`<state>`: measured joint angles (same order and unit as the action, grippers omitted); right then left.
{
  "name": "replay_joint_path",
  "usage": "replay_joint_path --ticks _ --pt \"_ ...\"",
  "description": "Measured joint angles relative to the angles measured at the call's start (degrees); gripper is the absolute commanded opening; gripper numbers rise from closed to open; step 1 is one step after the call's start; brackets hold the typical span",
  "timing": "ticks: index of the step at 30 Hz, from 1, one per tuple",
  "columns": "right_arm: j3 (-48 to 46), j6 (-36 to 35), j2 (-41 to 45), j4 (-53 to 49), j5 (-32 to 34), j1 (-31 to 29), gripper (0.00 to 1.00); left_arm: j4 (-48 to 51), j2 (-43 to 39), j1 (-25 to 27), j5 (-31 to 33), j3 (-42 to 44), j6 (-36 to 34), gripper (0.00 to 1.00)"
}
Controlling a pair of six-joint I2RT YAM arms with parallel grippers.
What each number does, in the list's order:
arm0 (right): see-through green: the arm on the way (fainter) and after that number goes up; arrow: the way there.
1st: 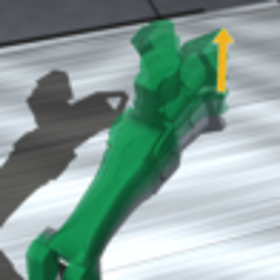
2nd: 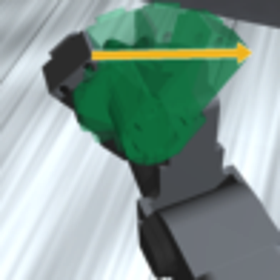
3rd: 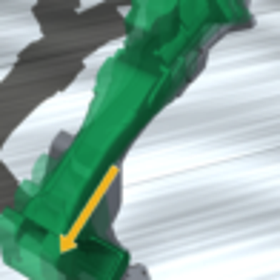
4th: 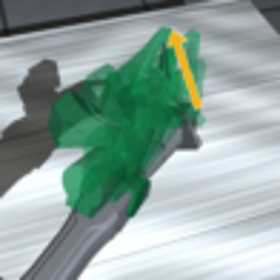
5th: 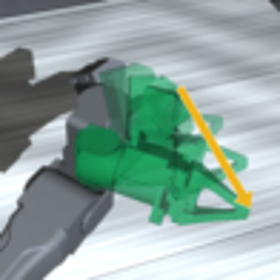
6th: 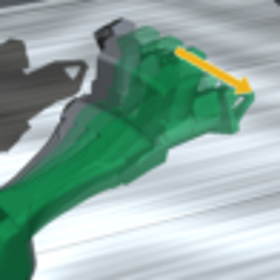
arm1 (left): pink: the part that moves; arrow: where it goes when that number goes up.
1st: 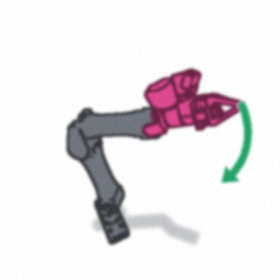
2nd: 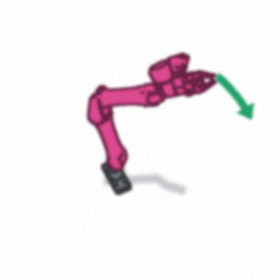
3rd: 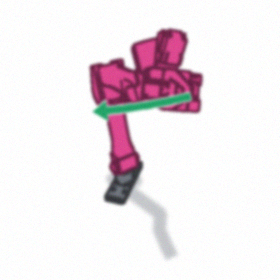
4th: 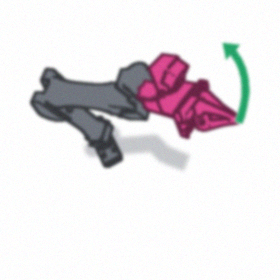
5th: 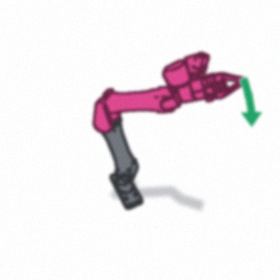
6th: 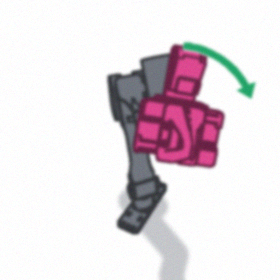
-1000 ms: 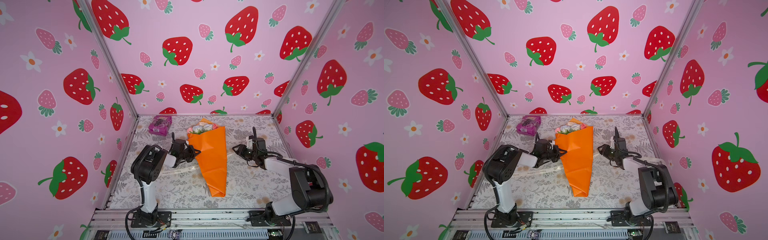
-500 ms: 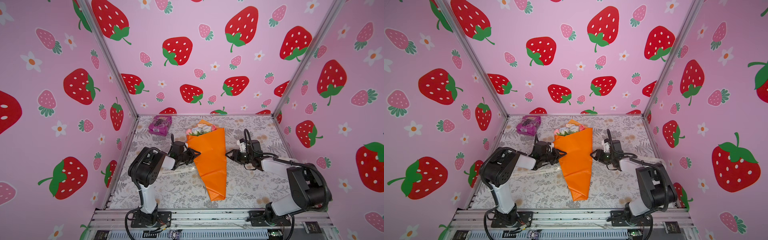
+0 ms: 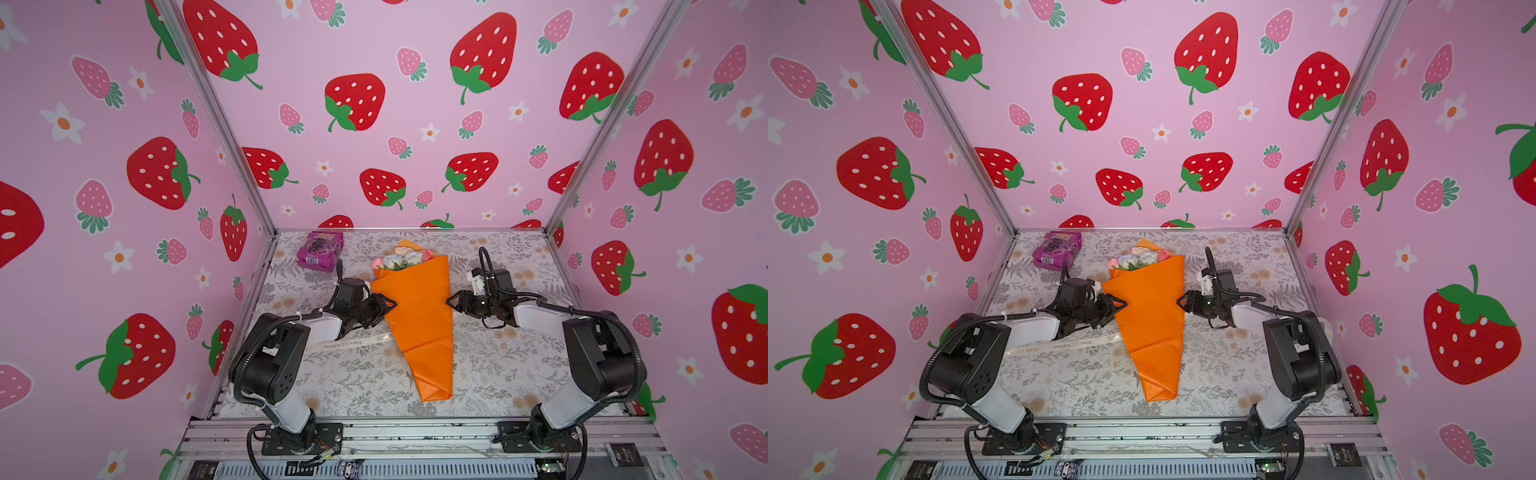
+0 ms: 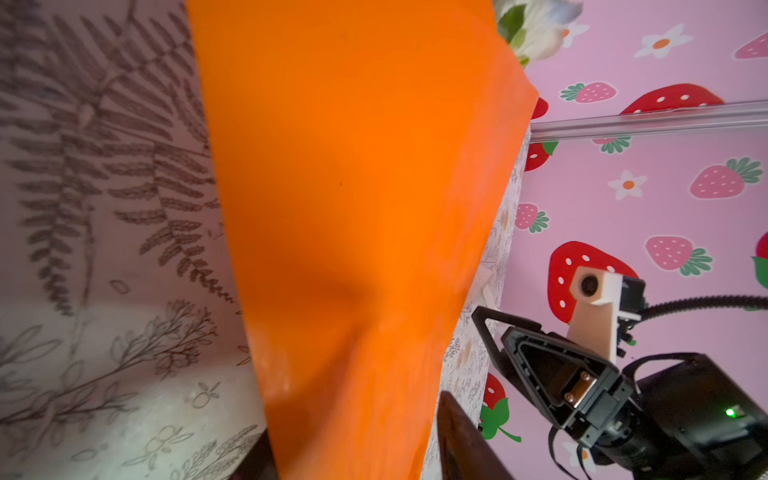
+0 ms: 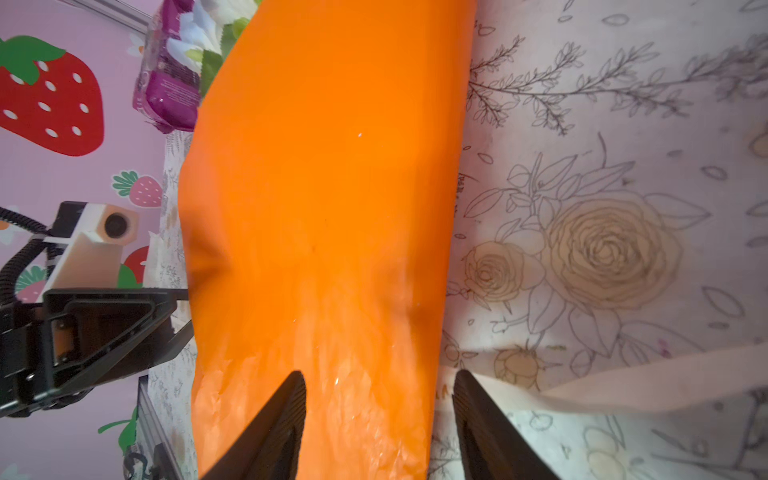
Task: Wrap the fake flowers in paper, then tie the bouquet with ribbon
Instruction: 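Return right gripper to the cone's side and grasp it while left gripper holds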
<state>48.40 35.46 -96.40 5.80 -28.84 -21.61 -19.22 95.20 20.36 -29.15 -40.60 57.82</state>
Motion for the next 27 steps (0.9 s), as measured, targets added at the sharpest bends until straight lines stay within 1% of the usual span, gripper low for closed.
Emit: replay_joint_path --ticks 2,5,8,10,12,13,15,17,19,22,25,27 --pt "2.3 -1.1 -3.3 -0.6 0.5 0.0 0.60 1.7 -0.4 -0.4 0.2 1.5 -0.7 0.57" --pt "4.8 -1.9 -7.5 -0.5 0.2 0.0 0.57 4.0 -2.0 -1.3 0.1 3.5 -1.3 0.57" --pt "6.8 -2.4 -10.5 0.2 -1.5 0.0 0.52 4.7 -3.2 -2.3 -0.5 4.9 -1.9 0.56" --pt "8.1 -2.5 -11.8 0.7 -1.9 0.0 0.44 4.3 -2.9 -2.6 -1.4 4.9 -2.1 0.54" --pt "8.5 -2.6 -12.6 1.0 -2.4 0.0 0.39 3.4 -1.8 -2.6 -2.4 4.6 -2.1 0.52" --pt "8.7 -2.7 -12.9 1.1 -2.8 0.0 0.36 3.1 -0.7 -2.6 -2.9 4.0 -2.1 0.50" --pt "9.0 -2.6 -13.8 1.5 -3.5 0.0 0.31 2.7 2.6 -2.6 -3.6 1.5 -2.1 0.43" --pt "9.6 -2.3 -14.8 2.4 -4.2 0.0 0.26 1.9 6.4 -2.6 -4.6 -2.1 -1.9 0.32" --pt "9.7 -1.8 -15.6 3.5 -4.9 0.0 0.23 0.7 9.6 -2.6 -5.2 -5.1 -1.4 0.24" --pt "9.8 -0.9 -16.0 4.5 -5.1 0.4 0.20 -0.7 12.7 -2.6 -5.8 -7.7 -0.5 0.20" --pt "10.0 -0.2 -16.5 5.3 -5.3 0.8 0.15 -1.6 14.5 -2.6 -6.1 -8.5 -0.2 0.17" --pt "10.5 0.5 -17.1 5.8 -5.7 1.0 0.14 -2.1 15.2 -2.6 -6.7 -8.7 0.2 0.15"
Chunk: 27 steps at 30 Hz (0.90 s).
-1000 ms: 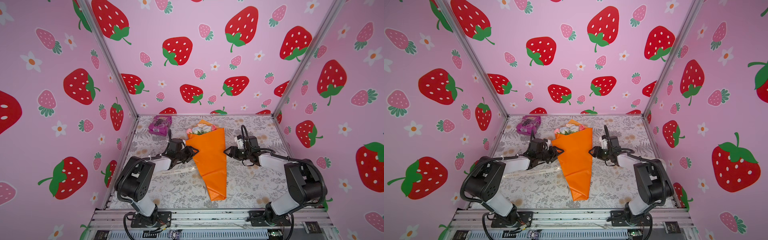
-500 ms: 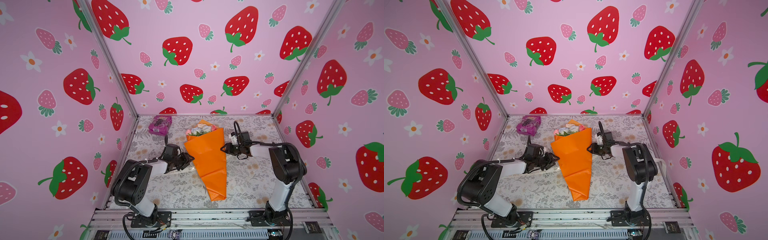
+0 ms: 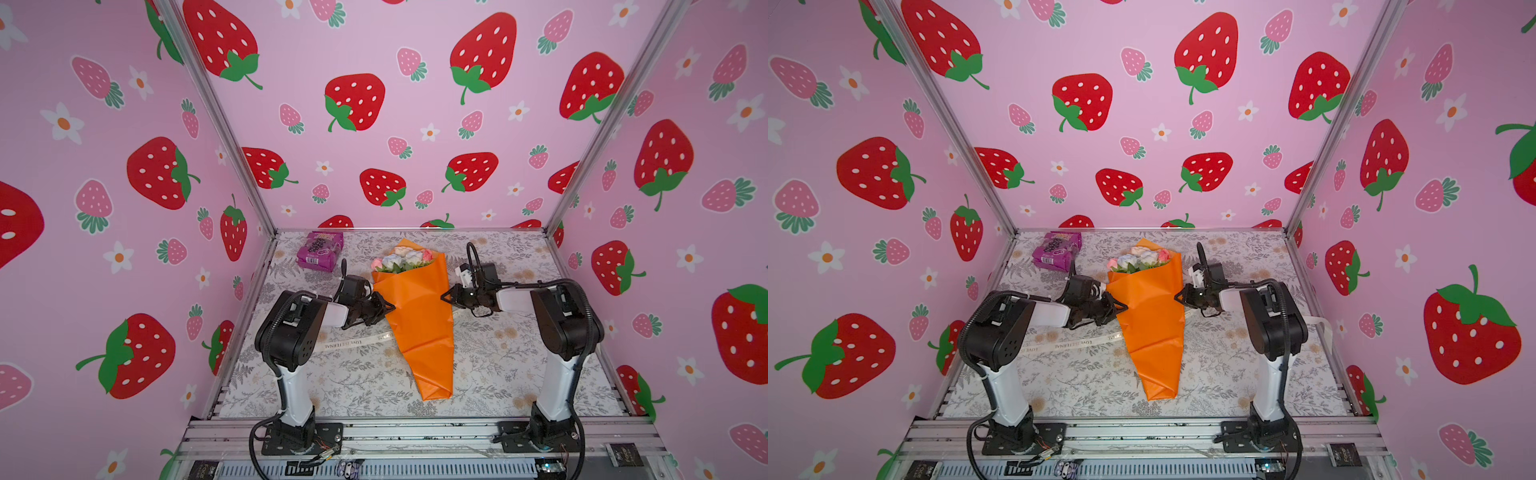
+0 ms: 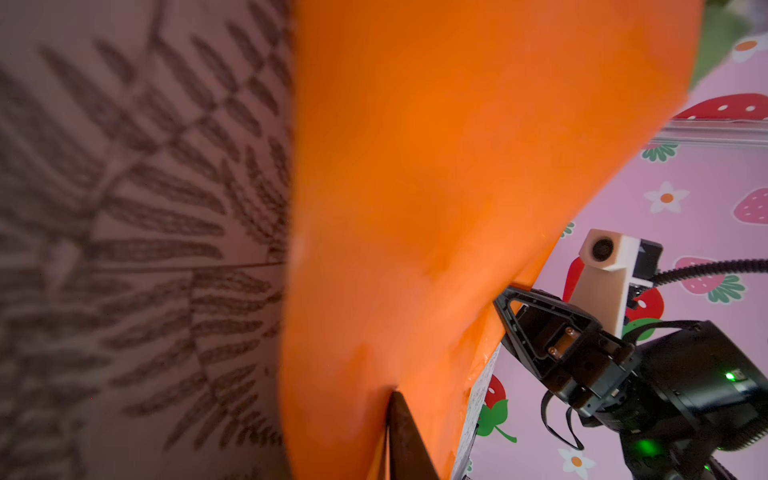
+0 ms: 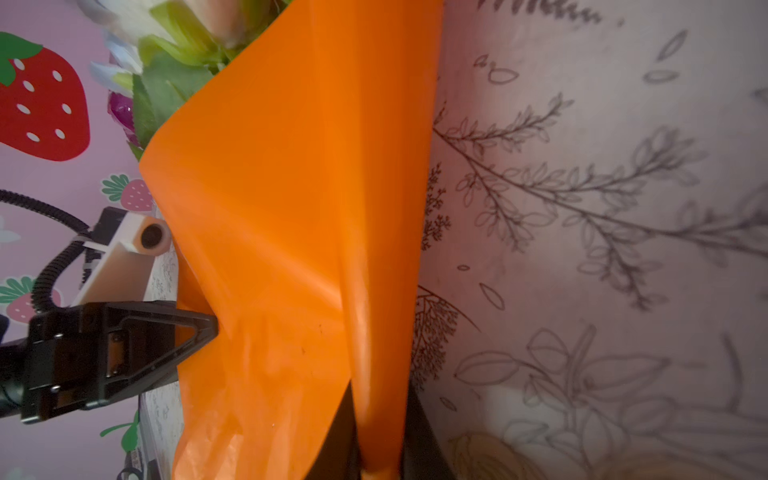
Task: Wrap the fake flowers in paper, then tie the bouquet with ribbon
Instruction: 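Return right gripper to the cone's side and grasp it while left gripper holds, then release the orange cone and move both grippers outward to the ribbon ends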
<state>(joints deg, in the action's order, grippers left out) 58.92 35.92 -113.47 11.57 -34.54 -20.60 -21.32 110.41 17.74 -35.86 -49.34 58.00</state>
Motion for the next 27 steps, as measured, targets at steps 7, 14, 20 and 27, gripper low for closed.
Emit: replay_joint_path --ticks 7,14,20,27 --pt "1.0 0.6 -1.6 1.4 -1.0 0.6 0.18 -1.6 1.8 0.0 -0.7 -1.4 0.6 0.16" --pt "0.8 1.1 -1.0 1.1 -0.9 1.3 0.27 -0.6 -1.8 -0.5 -0.2 0.0 0.1 0.50" --pt "-0.1 1.1 0.0 1.2 -1.5 2.6 0.41 7.1 -14.3 -2.0 2.0 5.4 -3.6 0.69" --pt "-1.8 0.2 6.7 -2.0 1.0 3.0 0.51 22.6 -29.7 -4.5 9.3 11.3 -6.7 0.64"
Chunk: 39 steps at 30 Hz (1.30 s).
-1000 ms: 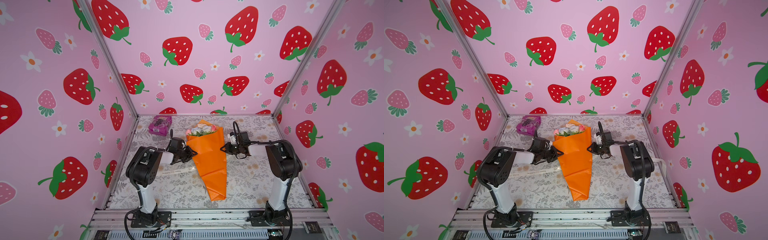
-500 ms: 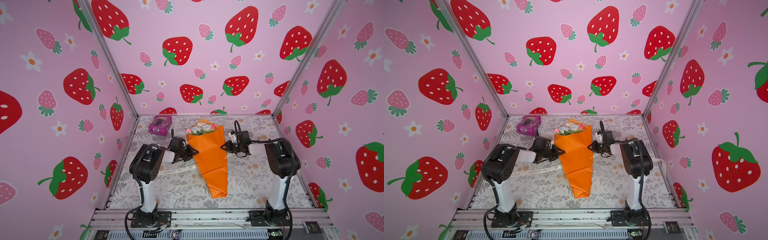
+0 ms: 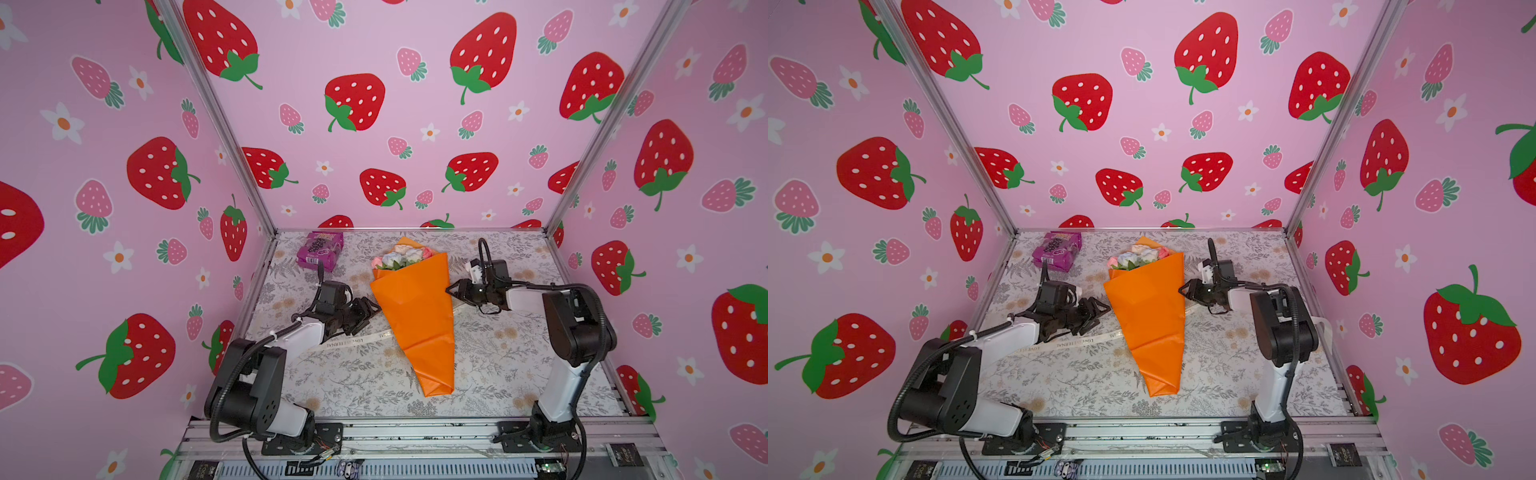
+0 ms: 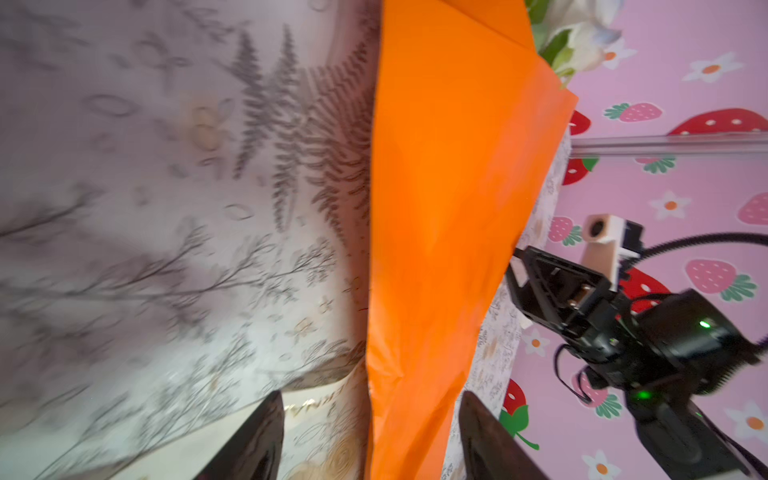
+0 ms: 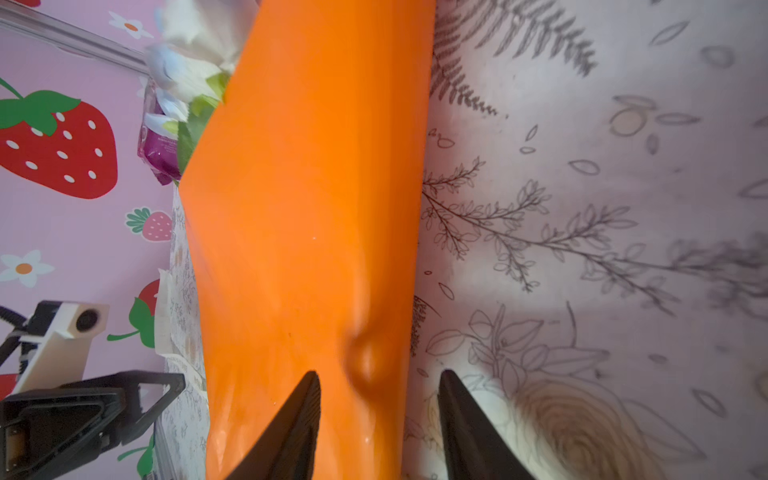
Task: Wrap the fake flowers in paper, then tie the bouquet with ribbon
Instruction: 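Release the orange cone and move both grippers outward to the ribbon ends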
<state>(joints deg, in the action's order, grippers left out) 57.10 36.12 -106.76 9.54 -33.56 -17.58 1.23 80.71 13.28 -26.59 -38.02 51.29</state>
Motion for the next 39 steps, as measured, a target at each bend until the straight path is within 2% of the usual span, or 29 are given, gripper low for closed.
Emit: replay_joint_path --ticks 4,8,12,16,18,25,31,36,39 --pt "0.0 -1.5 5.1 -2.3 2.7 0.1 0.51 12.3 -7.8 -2.9 7.4 0.5 0.0 0.65" --pt "0.0 -2.1 8.1 -4.1 4.5 0.1 0.51 21.9 -11.5 -7.6 14.7 1.0 1.4 0.67" --pt "0.0 -2.8 10.4 -6.4 6.0 0.1 0.51 28.6 -9.9 -10.1 19.9 0.9 2.0 0.67" --pt "-0.1 -3.5 13.4 -8.8 7.4 0.1 0.51 34.1 -4.5 -11.0 23.0 -1.8 1.1 0.68" --pt "-0.1 -3.9 15.2 -9.8 8.0 0.1 0.55 35.6 -2.0 -11.4 24.3 -4.1 0.8 0.68" --pt "-1.0 -5.0 20.1 -12.2 9.7 0.1 0.55 37.8 3.8 -11.8 28.2 -9.4 0.0 0.66" --pt "-2.7 -5.7 21.0 -14.2 10.9 0.1 0.55 38.3 8.7 -11.9 28.9 -10.1 0.1 0.62" --pt "-3.2 -6.4 21.1 -15.8 12.0 0.1 0.55 37.8 9.7 -11.9 28.9 -10.4 0.5 0.55" --pt "-3.2 -6.6 21.1 -16.4 12.6 0.2 0.56 37.6 10.2 -11.9 28.9 -10.8 0.5 0.45"
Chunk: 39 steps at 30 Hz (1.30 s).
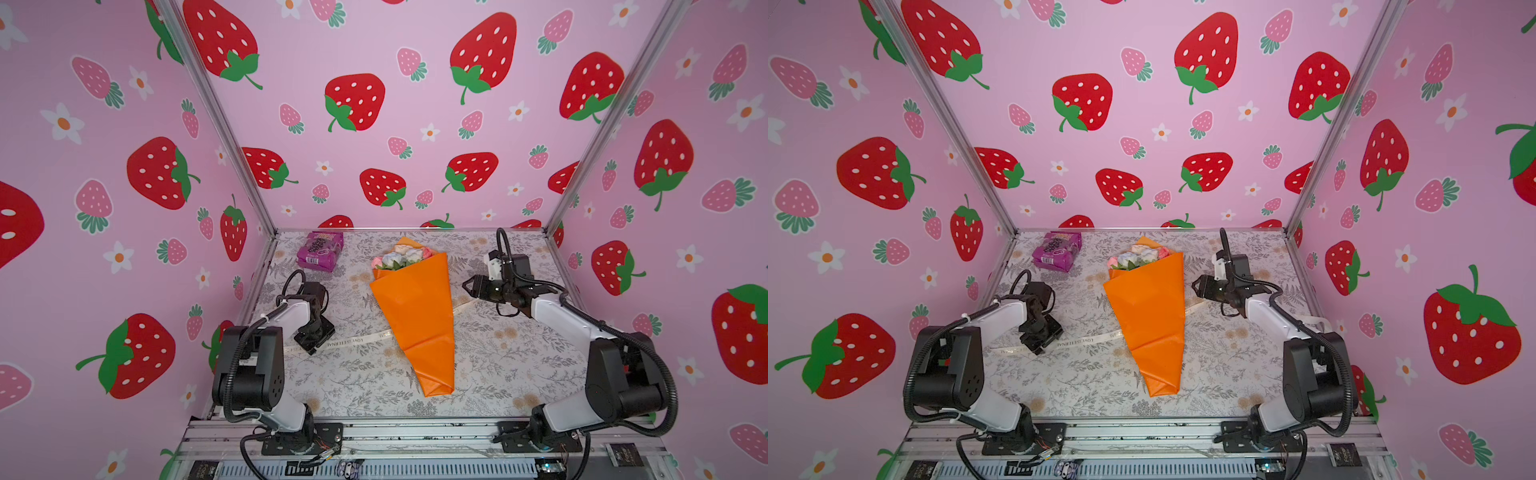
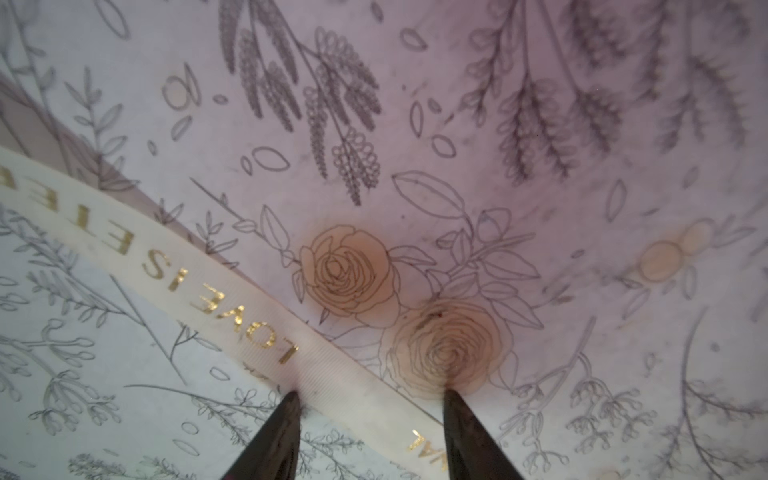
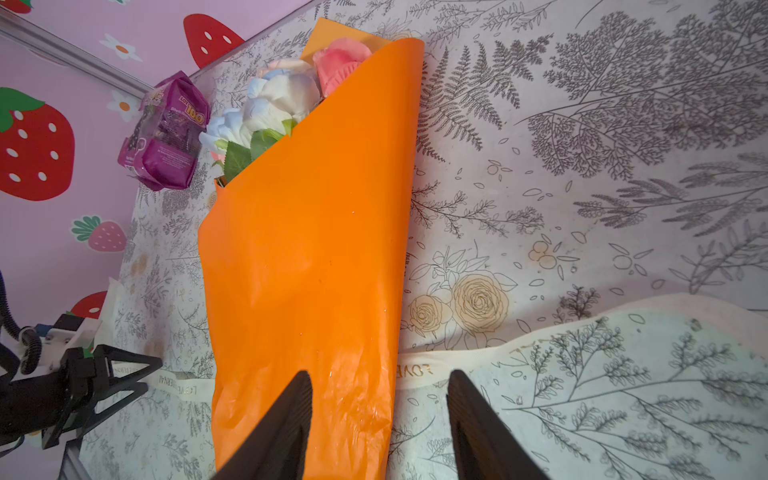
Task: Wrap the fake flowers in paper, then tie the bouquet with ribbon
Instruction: 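Release the orange cone and move both grippers outward to the ribbon ends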
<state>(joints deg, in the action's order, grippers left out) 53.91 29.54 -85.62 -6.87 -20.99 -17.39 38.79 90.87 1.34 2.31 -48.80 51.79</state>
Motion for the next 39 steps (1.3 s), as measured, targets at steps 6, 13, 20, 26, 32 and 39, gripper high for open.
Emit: replay_joint_path --ticks 6,13,20,26,32,39 --pt "-0.2 -0.5 0.0 -0.6 0.9 0.3 0.56 -0.5 0.8 0.0 0.4 -0.9 -0.8 0.22" --pt "-2.5 -0.6 2.2 -1.4 3.6 2.5 0.56 -1.1 1.0 0.0 0.7 -1.0 -1.5 0.00" --pt "-5.4 -1.1 4.4 -0.5 0.3 6.5 0.57 -2.9 -1.2 0.0 -1.6 -0.1 -3.2 0.00" --pt "-8.4 -1.1 3.5 1.4 -5.1 6.0 0.58 -2.3 -9.1 -0.8 -1.4 -0.5 -4.4 0.00" --pt "-9.4 -0.7 0.5 -0.6 -2.0 6.6 0.58 -1.2 -8.3 -3.6 -1.2 -4.9 -7.1 0.00" --pt "-8.4 -0.8 -2.5 1.7 -7.5 5.4 0.58 -1.4 -3.6 -4.3 -2.3 -7.7 -9.6 0.00"
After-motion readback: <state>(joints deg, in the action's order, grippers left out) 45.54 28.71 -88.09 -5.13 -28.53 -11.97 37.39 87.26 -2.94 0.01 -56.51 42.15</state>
